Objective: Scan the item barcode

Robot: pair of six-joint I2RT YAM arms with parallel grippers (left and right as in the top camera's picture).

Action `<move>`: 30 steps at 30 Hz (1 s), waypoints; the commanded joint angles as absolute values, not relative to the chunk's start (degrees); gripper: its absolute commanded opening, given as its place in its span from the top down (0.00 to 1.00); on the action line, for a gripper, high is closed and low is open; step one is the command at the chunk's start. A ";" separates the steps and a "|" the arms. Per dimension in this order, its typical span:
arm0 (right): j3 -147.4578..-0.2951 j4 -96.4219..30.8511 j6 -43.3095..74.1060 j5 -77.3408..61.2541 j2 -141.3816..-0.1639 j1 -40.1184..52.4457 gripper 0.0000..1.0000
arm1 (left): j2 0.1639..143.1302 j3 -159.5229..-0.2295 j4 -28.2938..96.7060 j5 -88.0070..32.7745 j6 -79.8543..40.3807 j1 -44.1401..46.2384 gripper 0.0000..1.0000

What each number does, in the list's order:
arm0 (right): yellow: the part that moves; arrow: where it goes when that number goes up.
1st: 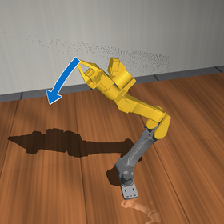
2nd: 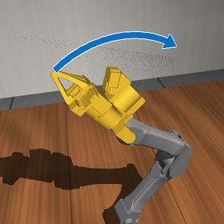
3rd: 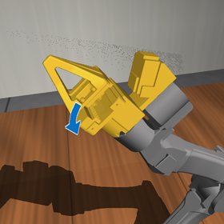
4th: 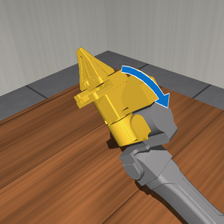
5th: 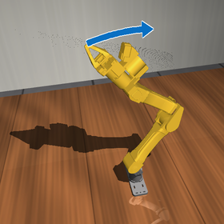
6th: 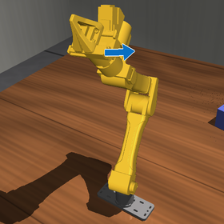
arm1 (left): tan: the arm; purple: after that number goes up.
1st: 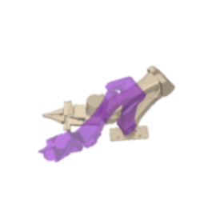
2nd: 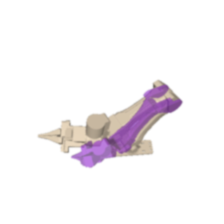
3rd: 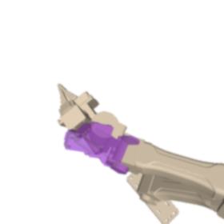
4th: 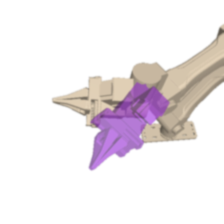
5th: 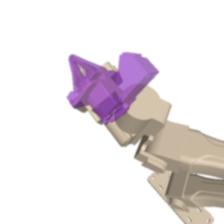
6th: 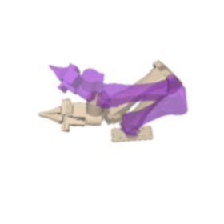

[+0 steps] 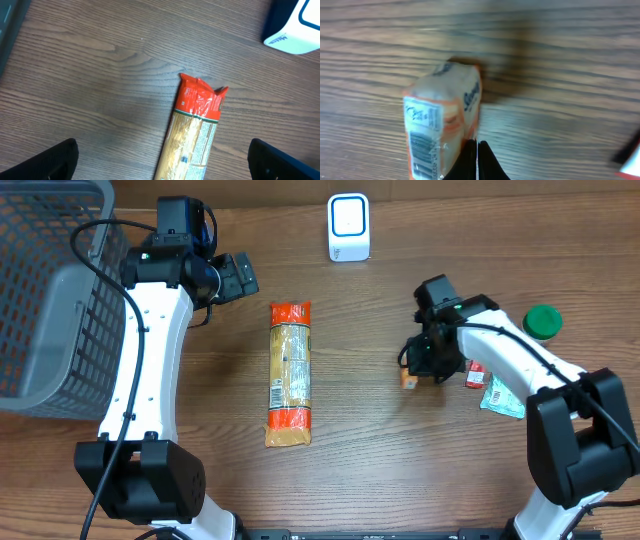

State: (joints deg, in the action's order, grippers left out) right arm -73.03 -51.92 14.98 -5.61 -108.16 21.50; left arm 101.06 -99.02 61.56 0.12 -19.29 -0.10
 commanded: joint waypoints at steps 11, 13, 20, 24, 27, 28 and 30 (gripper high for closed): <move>-77.28 -49.76 15.03 -11.14 -105.86 24.05 0.92 | 101.51 -99.22 61.47 0.62 -18.63 0.03 0.00; -77.34 -48.51 15.03 -14.79 -105.86 24.05 0.91 | 101.51 -99.20 61.47 0.62 -18.61 0.03 0.01; -77.25 -46.74 15.05 -19.59 -105.86 25.10 0.89 | 101.51 -99.20 61.47 0.60 -18.63 0.03 0.01; -77.25 -46.72 15.05 -18.87 -105.86 25.30 0.87 | 101.51 -99.22 61.47 0.62 -18.63 0.03 0.00; -77.25 -46.70 15.05 -18.92 -105.86 24.91 0.74 | 101.51 -99.22 61.47 0.62 -18.61 0.03 0.00; -77.25 -46.72 15.05 -18.92 -105.86 24.91 0.69 | 101.51 -99.20 61.47 0.62 -18.63 0.03 0.00; -77.23 -46.76 15.05 -18.92 -105.86 24.91 0.66 | 101.51 -99.22 61.47 0.62 -18.63 0.03 0.01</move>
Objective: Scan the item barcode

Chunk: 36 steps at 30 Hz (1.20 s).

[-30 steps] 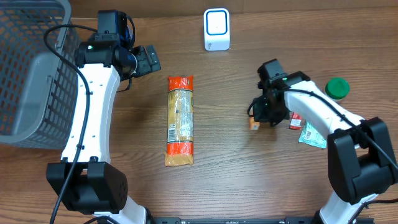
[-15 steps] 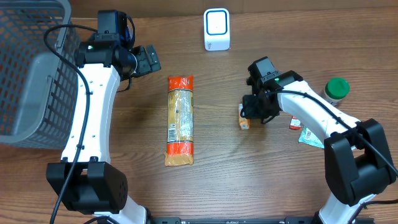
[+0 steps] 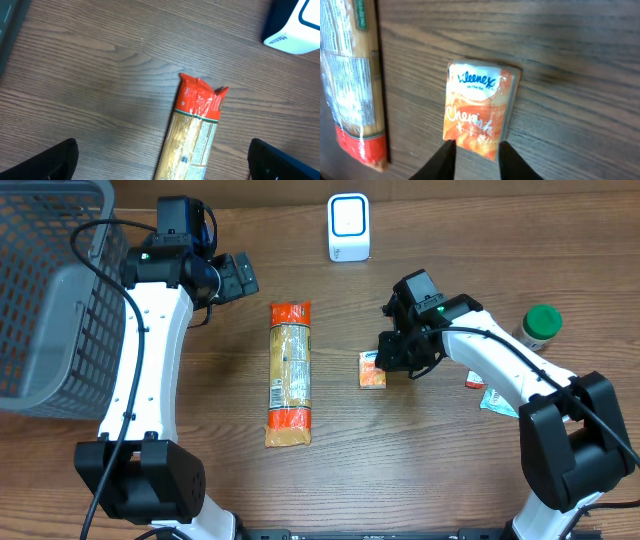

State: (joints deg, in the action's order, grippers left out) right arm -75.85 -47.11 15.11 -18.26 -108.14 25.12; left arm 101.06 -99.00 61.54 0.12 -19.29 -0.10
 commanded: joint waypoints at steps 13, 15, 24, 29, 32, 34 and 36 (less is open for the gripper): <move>-74.74 -42.81 18.24 -14.66 -107.44 25.06 0.67 | 101.51 -99.20 61.47 0.62 -18.61 0.03 0.00; -73.34 -40.99 18.26 -14.66 -107.44 25.06 0.67 | 101.51 -99.20 61.47 0.60 -18.63 0.03 0.00; -66.98 -35.42 20.64 -14.96 -107.44 25.06 0.73 | 101.51 -99.20 61.47 0.60 -18.61 0.03 0.01; -63.33 -29.19 20.67 -18.39 -107.44 25.06 0.74 | 101.51 -99.22 61.47 0.62 -18.63 0.03 0.00; -63.00 -28.77 20.67 -18.33 -107.44 25.06 0.76 | 101.51 -99.20 61.47 0.62 -18.63 0.03 0.01; -63.00 -28.77 20.67 -18.33 -107.44 25.06 0.78 | 101.51 -99.20 61.47 0.62 -18.63 0.03 0.00; -63.00 -28.77 20.64 -18.33 -107.44 25.06 0.83 | 101.51 -99.20 61.47 0.62 -18.61 0.03 0.00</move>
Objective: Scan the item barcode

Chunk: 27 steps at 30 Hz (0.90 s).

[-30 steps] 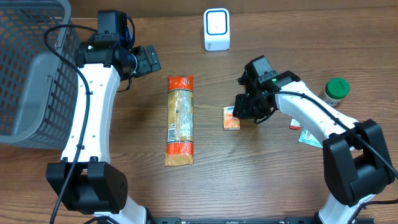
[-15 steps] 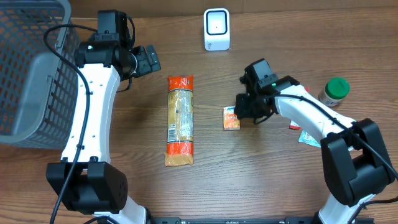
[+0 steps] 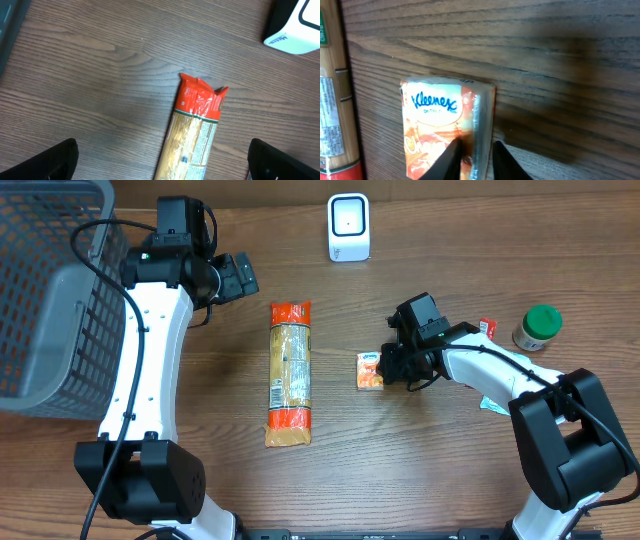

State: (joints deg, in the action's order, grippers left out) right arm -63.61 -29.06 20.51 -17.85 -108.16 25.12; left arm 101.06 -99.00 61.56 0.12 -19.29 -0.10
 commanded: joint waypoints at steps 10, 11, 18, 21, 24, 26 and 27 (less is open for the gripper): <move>-65.69 -28.80 20.62 -19.66 -107.37 25.02 0.85 | 101.51 -99.20 61.47 0.62 -18.63 0.03 0.00; -65.73 -28.77 20.62 -19.64 -107.37 25.02 0.82 | 101.51 -99.20 61.47 0.62 -18.63 0.03 0.01; -65.76 -29.52 20.62 -19.90 -106.69 24.99 0.78 | 101.51 -99.20 61.47 0.62 -18.63 0.03 0.00; -65.78 -29.63 20.60 -20.86 -105.75 25.02 0.74 | 101.51 -99.20 61.47 0.62 -18.61 0.03 0.00; -65.76 -29.65 20.60 -21.12 -105.73 25.02 0.68 | 101.51 -99.20 61.47 0.62 -18.63 0.03 0.00; -65.76 -29.65 20.62 -21.10 -105.73 25.02 0.68 | 101.51 -99.22 61.47 0.62 -18.61 0.03 0.00; -65.76 -29.63 20.62 -21.12 -105.73 25.02 0.68 | 101.51 -99.20 61.47 0.62 -18.63 0.03 0.00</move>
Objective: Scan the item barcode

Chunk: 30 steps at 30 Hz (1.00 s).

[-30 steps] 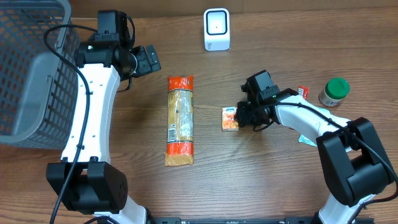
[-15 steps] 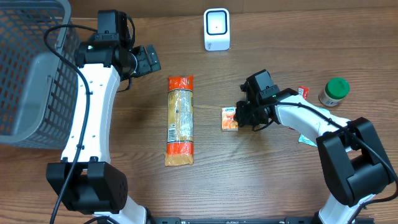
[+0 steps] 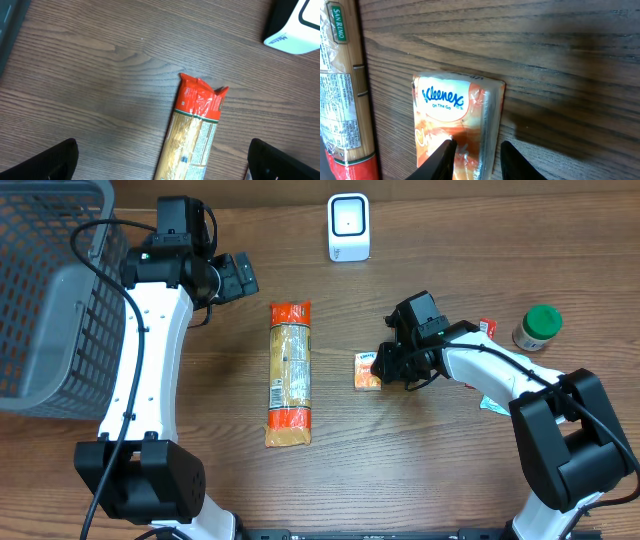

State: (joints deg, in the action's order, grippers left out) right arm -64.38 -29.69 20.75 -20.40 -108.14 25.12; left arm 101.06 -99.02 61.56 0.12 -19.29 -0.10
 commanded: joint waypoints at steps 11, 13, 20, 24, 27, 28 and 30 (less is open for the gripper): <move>-63.86 -28.73 21.71 -21.06 -105.78 25.17 0.69 | 101.51 -99.20 61.47 0.60 -18.63 0.03 0.01; -63.02 -27.94 21.71 -21.04 -105.82 25.17 0.69 | 101.51 -99.22 61.47 0.60 -18.63 0.03 0.00; -60.45 -24.32 21.71 -21.10 -105.84 25.17 0.73 | 101.51 -99.22 61.47 0.62 -18.63 0.03 0.00; -59.86 -24.21 21.69 -21.08 -105.84 25.17 0.96 | 101.51 -99.20 61.47 0.62 -18.63 0.03 0.00; -60.73 -25.02 21.54 -21.06 -104.84 24.93 0.96 | 101.51 -99.22 61.47 0.60 -18.63 0.03 0.00; -61.63 -26.00 20.93 -21.04 -104.01 24.62 0.96 | 101.51 -99.20 61.47 0.62 -18.61 0.03 0.01; -63.18 -27.81 20.88 -20.38 -102.45 24.08 0.96 | 101.51 -99.22 61.47 0.62 -18.61 0.03 0.01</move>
